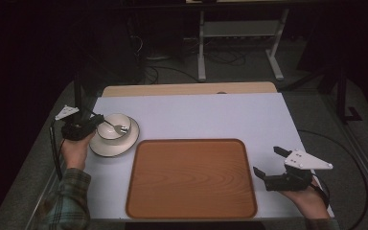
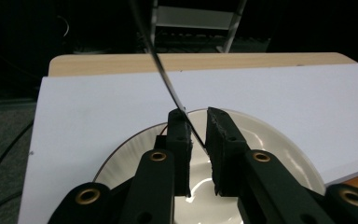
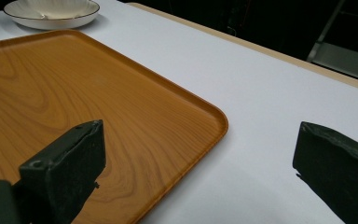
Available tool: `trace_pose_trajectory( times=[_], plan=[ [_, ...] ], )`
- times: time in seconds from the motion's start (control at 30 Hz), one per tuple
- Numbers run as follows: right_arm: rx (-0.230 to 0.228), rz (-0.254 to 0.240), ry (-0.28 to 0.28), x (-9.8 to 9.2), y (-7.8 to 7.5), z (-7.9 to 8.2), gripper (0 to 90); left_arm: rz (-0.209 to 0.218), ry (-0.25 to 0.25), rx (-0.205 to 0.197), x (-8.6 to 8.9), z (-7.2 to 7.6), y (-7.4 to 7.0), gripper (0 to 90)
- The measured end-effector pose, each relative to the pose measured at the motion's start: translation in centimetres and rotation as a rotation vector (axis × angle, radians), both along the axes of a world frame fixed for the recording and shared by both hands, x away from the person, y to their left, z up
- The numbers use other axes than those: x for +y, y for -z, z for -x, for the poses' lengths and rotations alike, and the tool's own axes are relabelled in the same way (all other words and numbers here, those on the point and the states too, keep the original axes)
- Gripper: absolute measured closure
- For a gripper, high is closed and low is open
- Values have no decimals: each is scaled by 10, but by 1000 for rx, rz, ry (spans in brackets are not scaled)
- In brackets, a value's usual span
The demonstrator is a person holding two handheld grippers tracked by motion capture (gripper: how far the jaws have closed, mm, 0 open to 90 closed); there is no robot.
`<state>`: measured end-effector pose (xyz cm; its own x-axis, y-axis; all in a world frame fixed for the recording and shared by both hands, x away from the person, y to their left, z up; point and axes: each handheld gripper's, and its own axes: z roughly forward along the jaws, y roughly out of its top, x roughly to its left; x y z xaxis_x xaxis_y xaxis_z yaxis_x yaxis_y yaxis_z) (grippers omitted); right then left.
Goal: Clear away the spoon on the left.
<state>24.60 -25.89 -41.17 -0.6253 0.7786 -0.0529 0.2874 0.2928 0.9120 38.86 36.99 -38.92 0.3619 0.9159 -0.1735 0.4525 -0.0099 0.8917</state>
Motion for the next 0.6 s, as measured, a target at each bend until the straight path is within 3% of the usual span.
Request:
trace_pose_trajectory(
  times=[0.6],
  plan=[
    [-2,4,-1,0,0,1,18,-29,46,-37,-18,1,-10,876]
  ],
)
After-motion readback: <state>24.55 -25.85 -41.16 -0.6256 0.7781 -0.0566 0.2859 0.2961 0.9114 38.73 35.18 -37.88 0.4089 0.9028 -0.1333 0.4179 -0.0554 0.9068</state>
